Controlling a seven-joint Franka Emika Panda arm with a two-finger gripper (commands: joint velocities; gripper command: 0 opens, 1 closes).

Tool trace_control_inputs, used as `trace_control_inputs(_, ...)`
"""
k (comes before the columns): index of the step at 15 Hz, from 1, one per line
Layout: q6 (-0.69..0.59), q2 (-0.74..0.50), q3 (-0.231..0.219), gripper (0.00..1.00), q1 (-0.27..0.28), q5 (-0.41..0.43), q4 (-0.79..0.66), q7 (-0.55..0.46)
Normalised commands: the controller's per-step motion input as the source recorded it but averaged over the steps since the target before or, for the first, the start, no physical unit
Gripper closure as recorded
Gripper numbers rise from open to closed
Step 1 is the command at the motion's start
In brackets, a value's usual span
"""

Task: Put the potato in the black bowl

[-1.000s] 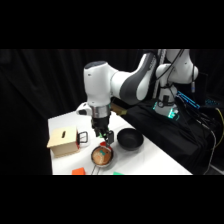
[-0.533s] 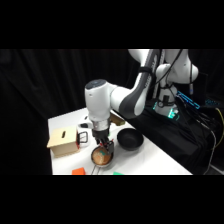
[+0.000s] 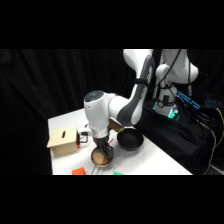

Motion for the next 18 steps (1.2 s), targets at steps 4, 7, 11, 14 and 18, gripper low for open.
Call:
trace_control_inputs(4, 0.05, 0.08, -0.048, 0.52, 0.042, -0.066, 0.14, 0.05)
trace_control_inputs(7, -0.01, 0.1, -0.023, 0.74, 0.018, -0.028, 0.17, 0.04)
trace_control_inputs(11, -0.06, 0.07, -0.019, 0.98, 0.009, -0.008, 0.16, 0.05)
trace_control_inputs(14, -0.21, -0.16, -0.057, 0.95, 0.057, -0.027, 0.03, 0.15)
trace_control_inputs(18, -0.36, -0.48, -0.069, 0.96, 0.099, -0.077, -0.14, 0.17)
